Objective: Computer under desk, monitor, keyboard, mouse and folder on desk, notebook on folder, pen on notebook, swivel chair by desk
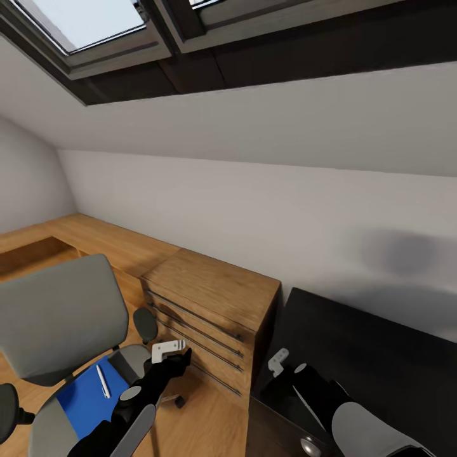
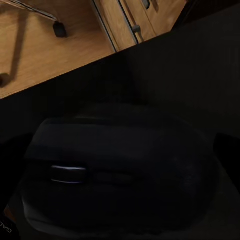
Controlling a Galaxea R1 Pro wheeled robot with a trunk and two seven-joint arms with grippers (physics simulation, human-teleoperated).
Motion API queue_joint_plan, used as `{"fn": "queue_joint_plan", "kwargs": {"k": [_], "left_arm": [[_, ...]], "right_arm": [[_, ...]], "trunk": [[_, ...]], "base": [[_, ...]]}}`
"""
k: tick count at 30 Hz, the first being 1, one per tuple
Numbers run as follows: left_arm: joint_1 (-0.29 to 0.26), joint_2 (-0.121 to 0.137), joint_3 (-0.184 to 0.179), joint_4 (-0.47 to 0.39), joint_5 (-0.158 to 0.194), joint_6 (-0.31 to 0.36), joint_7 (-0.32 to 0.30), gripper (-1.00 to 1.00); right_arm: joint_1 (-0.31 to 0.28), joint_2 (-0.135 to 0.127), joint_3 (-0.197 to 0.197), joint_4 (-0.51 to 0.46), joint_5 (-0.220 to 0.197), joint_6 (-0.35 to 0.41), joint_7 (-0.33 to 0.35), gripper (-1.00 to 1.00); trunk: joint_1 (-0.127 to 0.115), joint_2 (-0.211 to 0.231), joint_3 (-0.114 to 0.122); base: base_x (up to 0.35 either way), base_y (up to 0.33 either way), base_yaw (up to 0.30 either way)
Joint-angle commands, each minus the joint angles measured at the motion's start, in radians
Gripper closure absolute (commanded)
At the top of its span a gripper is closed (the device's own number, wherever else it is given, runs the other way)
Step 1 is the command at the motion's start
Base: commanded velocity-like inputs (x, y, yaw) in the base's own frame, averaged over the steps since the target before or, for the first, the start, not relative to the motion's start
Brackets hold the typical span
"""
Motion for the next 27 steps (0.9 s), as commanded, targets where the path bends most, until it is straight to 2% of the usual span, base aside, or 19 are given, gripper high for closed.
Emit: {"fn": "queue_joint_plan", "kwargs": {"k": [1, 14, 15, 24, 27], "left_arm": [[-0.001, 0.001, -0.003, -0.002, 0.008, 0.002, 0.009, -1.0], [-0.001, 0.001, -0.003, -0.002, 0.008, 0.002, 0.009, -1.0], [-0.001, 0.001, -0.003, -0.001, 0.008, 0.002, 0.009, -1.0], [-0.001, 0.001, -0.003, -0.002, 0.009, 0.002, 0.009, -1.0], [-0.001, 0.001, -0.003, -0.002, 0.009, 0.002, 0.009, -1.0]], "right_arm": [[0.0, 0.0, 0.001, -0.001, 0.007, 0.005, 0.005, 1.0], [0.0, 0.0, 0.027, -0.001, 0.007, 0.005, 0.005, 1.0], [0.0, 0.0, 0.027, -0.001, 0.007, 0.005, 0.005, -1.0], [0.0, 0.0, 0.027, -0.003, 0.007, 0.005, 0.005, -1.0], [0.0, 0.0, 0.027, -0.003, 0.007, 0.005, 0.005, -1.0]], "trunk": [[0.0, -0.001, -0.002], [0.0, -0.001, -0.002], [0.0, -0.001, -0.002], [0.0, -0.001, -0.002], [-0.011, 0.02, 0.008]], "base": [[0.0, 0.002, 0.0], [0.0, 0.0, 0.0], [0.0, 0.0, 0.0], [0.0, 0.0, 0.0], [0.0, 0.0, 0.0]]}}
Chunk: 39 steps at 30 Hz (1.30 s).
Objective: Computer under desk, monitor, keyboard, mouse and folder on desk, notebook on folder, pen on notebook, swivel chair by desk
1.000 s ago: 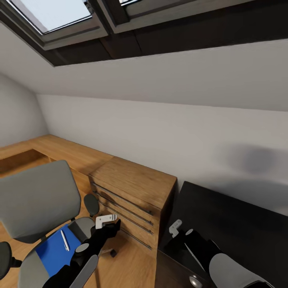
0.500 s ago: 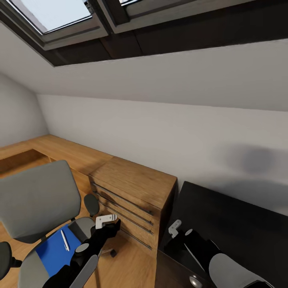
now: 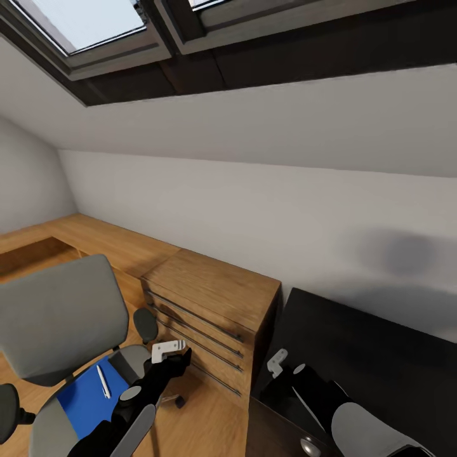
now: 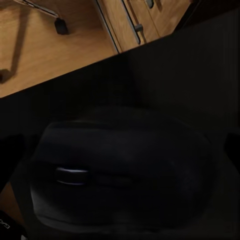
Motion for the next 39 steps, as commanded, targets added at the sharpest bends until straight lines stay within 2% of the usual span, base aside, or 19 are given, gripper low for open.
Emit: {"fn": "queue_joint_plan", "kwargs": {"k": [1, 24, 34, 39], "left_arm": [[-0.001, 0.001, -0.003, -0.002, 0.008, 0.002, 0.009, -1.0], [-0.001, 0.001, -0.003, -0.001, 0.006, 0.0, 0.009, -1.0], [-0.001, 0.001, -0.003, -0.001, 0.008, 0.001, 0.009, -1.0], [-0.001, 0.001, -0.003, -0.001, 0.008, 0.001, 0.009, -1.0]], "right_arm": [[0.0, 0.0, 0.0, -0.002, 0.011, 0.004, 0.005, -1.0], [0.0, 0.0, -0.002, -0.011, 0.009, 0.005, 0.002, -1.0], [0.001, 0.002, -0.006, -0.095, 0.005, 0.011, -0.023, -1.0], [0.008, 0.004, -0.008, -0.203, -0.002, 0.051, -0.114, -1.0]], "trunk": [[-0.004, 0.006, 0.002], [-0.092, 0.167, 0.074], [-0.092, 0.167, 0.074], [-0.092, 0.167, 0.074]], "base": [[0.0, 0.0, 0.0], [0.0, 0.0, 0.0], [0.0, 0.0, 0.0], [0.0, 0.0, 0.0]]}}
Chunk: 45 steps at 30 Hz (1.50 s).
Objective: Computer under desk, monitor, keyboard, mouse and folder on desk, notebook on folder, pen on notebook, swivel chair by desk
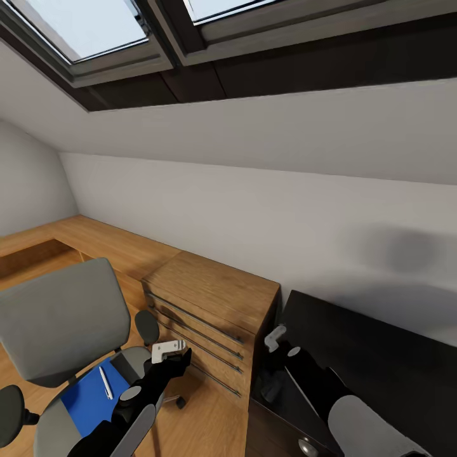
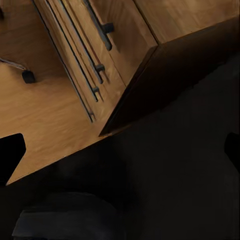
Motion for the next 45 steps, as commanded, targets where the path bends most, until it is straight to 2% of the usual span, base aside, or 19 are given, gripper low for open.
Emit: {"fn": "queue_joint_plan", "kwargs": {"k": [1, 6, 7, 15, 16, 23, 27, 30, 33, 45], "left_arm": [[-0.001, 0.001, -0.003, -0.002, 0.008, 0.002, 0.009, -1.0], [-0.001, 0.001, -0.003, -0.002, 0.008, 0.001, 0.009, -1.0], [-0.001, 0.001, -0.003, -0.002, 0.007, 0.001, 0.009, -1.0], [-0.001, 0.002, -0.003, -0.002, 0.005, -0.001, 0.009, -1.0], [-0.001, 0.002, -0.003, -0.002, 0.006, -0.002, 0.009, -1.0], [-0.001, 0.003, -0.003, -0.002, 0.005, -0.003, 0.009, -1.0], [-0.001, 0.002, -0.003, -0.002, 0.003, -0.003, 0.009, -1.0], [-0.001, 0.002, -0.003, -0.001, 0.002, -0.003, 0.009, -1.0], [-0.001, 0.002, -0.003, -0.001, 0.002, -0.003, 0.009, -1.0], [-0.001, 0.002, -0.003, -0.001, 0.001, -0.003, 0.009, -1.0]], "right_arm": [[0.003, 0.0, 0.0, -0.023, 0.008, 0.014, -0.01, -1.0], [0.035, 0.002, -0.001, -0.126, -0.03, 0.072, -0.071, -1.0], [0.049, 0.002, -0.001, -0.163, -0.057, 0.102, -0.087, -1.0], [0.077, 0.003, -0.002, -0.28, -0.172, 0.208, -0.131, -1.0], [0.093, 0.004, -0.008, -0.339, -0.265, 0.235, -0.258, -1.0], [0.122, 0.005, -0.01, -0.403, -0.41, 0.225, -0.509, -1.0], [0.153, 0.005, -0.01, -0.463, -0.475, 0.207, -0.614, -1.0], [0.188, 0.004, -0.01, -0.513, -0.499, 0.198, -0.652, -1.0], [0.197, 0.004, -0.011, -0.524, -0.505, 0.196, -0.661, -1.0], [0.203, 0.005, -0.01, -0.539, -0.51, 0.195, -0.666, -1.0]], "trunk": [[0.0, -0.001, -0.002], [0.0, -0.001, -0.002], [0.0, -0.001, -0.002], [0.0, -0.001, -0.002], [0.0, -0.001, -0.002], [0.0, -0.001, -0.002], [0.0, -0.001, -0.002], [0.0, -0.001, -0.002], [0.0, -0.001, -0.002], [0.0, -0.001, -0.002]], "base": [[0.0, 0.0, 0.0], [0.0, 0.0, 0.0], [0.0, 0.0, 0.0], [0.0, 0.0, 0.0], [0.0, 0.0, 0.0], [0.0, 0.0, 0.0], [0.0, 0.0, 0.0], [0.0, 0.0, 0.0], [-0.002, 0.0, 0.0], [-0.085, 0.001, 0.0]]}}
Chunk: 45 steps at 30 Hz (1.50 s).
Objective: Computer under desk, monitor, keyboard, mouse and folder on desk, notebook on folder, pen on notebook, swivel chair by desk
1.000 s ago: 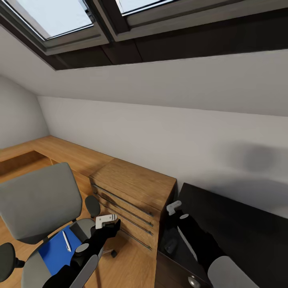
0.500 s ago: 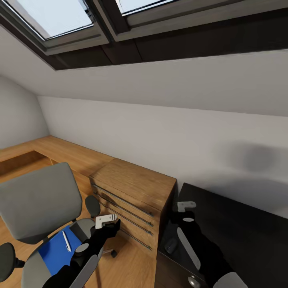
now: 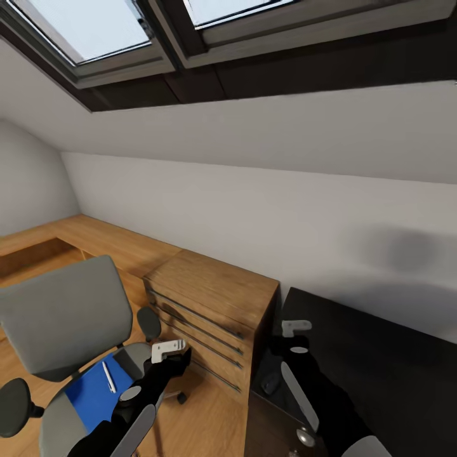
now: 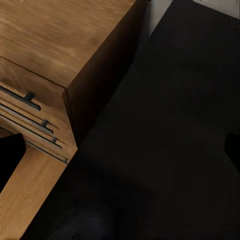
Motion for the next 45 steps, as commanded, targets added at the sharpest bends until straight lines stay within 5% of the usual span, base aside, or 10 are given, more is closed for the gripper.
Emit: {"fn": "queue_joint_plan", "kwargs": {"k": [1, 25, 45], "left_arm": [[-0.001, 0.001, -0.003, -0.001, 0.007, 0.002, 0.009, -1.0], [-0.001, 0.001, -0.003, -0.001, 0.007, 0.005, 0.009, -1.0], [-0.001, 0.001, -0.004, -0.001, 0.007, 0.005, 0.009, -1.0]], "right_arm": [[-0.001, -0.001, 0.003, -0.006, -0.011, 0.002, -0.01, -1.0], [-0.001, 0.0, 0.003, -0.015, -0.011, 0.001, -0.01, -1.0], [-0.001, 0.0, 0.001, -0.015, -0.011, 0.001, -0.01, -1.0]], "trunk": [[0.0, -0.002, -0.002], [0.0, -0.002, -0.002], [0.0, -0.002, -0.002]], "base": [[-0.151, 0.041, 0.0], [-0.233, 0.163, -0.005], [-0.258, 0.139, -0.235]]}}
